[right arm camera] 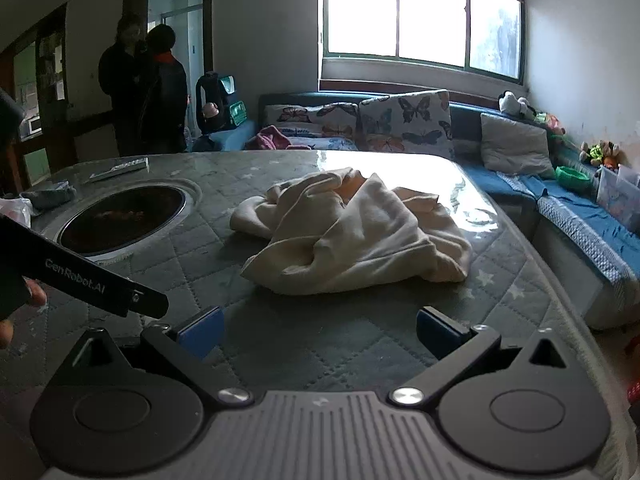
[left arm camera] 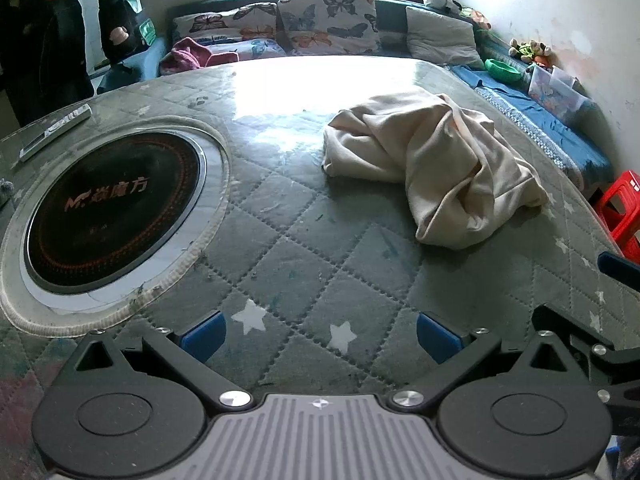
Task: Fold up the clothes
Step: 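Move both grippers toward the crumpled cream sweatshirt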
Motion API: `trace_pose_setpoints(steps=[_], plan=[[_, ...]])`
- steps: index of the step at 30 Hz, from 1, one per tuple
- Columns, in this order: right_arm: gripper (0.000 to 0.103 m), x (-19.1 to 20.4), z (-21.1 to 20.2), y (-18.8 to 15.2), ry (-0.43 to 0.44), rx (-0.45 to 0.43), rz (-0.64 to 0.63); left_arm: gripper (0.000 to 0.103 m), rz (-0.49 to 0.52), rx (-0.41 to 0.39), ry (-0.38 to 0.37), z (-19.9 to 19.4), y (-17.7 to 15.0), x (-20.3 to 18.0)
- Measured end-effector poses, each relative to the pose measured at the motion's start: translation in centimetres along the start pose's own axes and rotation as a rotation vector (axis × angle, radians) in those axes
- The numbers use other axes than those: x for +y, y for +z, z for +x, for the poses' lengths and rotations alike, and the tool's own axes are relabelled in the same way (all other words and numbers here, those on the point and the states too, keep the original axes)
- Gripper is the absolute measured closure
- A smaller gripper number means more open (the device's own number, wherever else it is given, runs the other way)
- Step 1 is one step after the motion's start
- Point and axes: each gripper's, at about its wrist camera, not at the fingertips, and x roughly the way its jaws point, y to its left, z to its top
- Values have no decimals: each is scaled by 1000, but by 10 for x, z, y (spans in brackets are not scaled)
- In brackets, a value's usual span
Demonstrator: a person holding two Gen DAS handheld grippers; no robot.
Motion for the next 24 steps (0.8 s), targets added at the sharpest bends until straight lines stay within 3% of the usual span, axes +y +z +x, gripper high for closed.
trace_pose_setpoints(steps=[5, 24], plan=[[0, -3, -1, -1, -1, 21, 26, 0, -4, 12, -36, 2, -1, 0], [0, -18, 28, 9, -3, 90, 80, 0, 55, 38, 31, 23, 19, -16]])
